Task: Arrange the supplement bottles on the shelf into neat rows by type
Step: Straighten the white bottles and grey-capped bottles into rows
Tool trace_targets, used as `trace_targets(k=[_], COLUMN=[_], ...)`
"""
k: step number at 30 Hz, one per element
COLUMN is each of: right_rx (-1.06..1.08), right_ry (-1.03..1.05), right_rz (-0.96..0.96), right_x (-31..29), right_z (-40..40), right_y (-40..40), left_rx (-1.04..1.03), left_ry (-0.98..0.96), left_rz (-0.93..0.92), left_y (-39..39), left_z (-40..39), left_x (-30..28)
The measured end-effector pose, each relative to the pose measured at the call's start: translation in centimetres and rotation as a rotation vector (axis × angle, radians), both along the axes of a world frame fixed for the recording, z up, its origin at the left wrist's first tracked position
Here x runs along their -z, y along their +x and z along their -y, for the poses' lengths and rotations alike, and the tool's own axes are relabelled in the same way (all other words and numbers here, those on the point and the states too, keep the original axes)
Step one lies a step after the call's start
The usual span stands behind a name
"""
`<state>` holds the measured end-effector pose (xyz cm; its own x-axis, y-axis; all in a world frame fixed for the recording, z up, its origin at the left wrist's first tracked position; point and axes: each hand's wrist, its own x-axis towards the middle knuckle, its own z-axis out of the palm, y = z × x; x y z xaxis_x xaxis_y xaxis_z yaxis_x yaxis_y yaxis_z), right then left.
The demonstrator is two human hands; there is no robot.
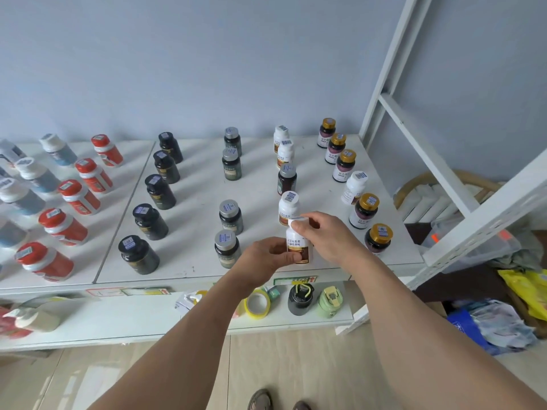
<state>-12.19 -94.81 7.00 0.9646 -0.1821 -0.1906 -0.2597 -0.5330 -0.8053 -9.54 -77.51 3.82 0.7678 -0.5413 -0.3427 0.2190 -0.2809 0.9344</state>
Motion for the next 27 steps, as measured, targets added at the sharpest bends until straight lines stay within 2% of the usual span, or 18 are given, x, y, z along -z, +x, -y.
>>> trace_targets(k=[7, 12, 15, 21, 27], right_rx=[-0.064, -0.113, -0.123, -0.126, -0.126], right_ry=[-0.025, -0.065, -0.057, 0.032, 0.085], right_rz=[-0.008, -0.034, -0.05, -0.104, -0.126], right_x=[-0.2, 0.6, 1.3, 2.6, 1.9], right_z=[0.5, 0.4, 0.2, 0.2, 0.1], right_y=[0.3, 0.1, 0.0, -0.8, -1.2], left_rx=[-0.021, 0.012, 0.037, 0.089, 0.109], left_ry=[0.049, 0.346, 0.448, 0.555, 0.566], left_rz=[0.045, 0.304, 0.401, 0.51, 0.528], left_y=[0.2, 0.6, 0.9, 2.1, 2.5], left_z=[0.2, 0.0, -0.3, -0.8, -1.1], left_x=[-0.1, 0.7, 0.5, -0.5, -1.1])
